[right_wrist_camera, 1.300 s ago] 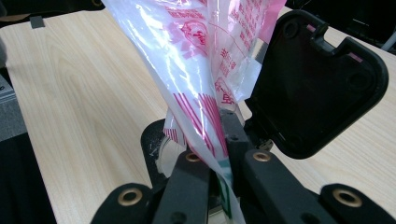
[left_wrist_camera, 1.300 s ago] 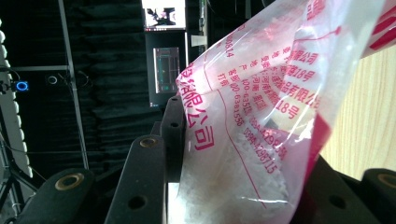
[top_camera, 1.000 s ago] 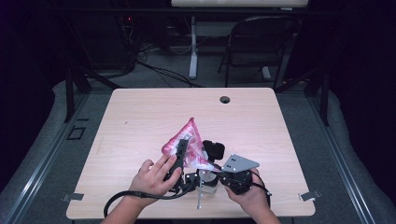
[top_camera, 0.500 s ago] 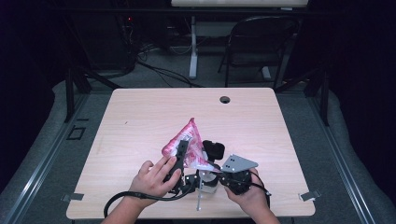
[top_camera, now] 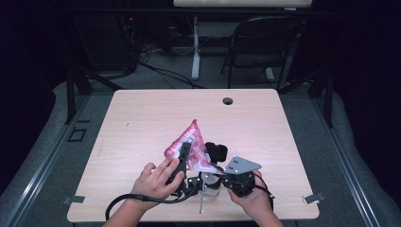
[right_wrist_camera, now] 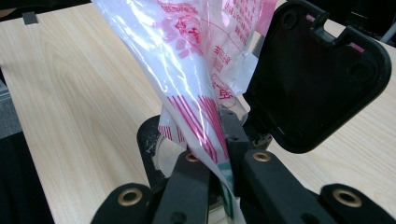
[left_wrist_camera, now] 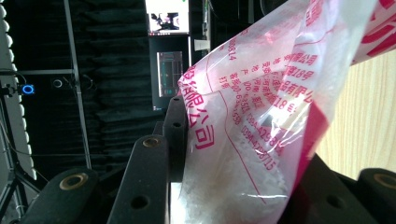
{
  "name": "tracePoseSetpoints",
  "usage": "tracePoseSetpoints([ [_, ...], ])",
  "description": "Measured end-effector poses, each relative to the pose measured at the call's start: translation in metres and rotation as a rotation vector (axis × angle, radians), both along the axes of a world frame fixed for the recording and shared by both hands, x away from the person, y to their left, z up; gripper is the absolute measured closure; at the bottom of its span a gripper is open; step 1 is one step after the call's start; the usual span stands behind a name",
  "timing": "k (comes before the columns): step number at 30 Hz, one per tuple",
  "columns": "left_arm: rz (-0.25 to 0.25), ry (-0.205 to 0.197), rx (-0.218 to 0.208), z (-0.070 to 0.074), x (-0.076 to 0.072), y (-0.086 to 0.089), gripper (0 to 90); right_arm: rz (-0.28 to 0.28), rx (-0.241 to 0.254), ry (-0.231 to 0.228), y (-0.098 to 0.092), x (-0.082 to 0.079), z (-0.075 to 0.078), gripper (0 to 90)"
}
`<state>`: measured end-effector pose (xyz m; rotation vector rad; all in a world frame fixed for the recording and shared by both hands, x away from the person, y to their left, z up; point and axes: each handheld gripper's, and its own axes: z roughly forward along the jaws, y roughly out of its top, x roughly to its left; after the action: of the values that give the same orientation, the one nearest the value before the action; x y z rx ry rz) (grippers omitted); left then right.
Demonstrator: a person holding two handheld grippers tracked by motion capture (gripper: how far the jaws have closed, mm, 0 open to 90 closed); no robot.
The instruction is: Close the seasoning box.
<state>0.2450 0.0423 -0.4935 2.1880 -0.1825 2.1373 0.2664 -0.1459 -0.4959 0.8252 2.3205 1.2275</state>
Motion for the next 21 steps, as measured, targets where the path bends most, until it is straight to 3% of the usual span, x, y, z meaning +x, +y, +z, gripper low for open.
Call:
tracePoseSetpoints([
  [21,-0.003,-0.012,0.006,0.001,0.0,-0.0003,68.7,-0.003,0.003,0.001,0.0003,0.0006,-0.0001,90.0],
])
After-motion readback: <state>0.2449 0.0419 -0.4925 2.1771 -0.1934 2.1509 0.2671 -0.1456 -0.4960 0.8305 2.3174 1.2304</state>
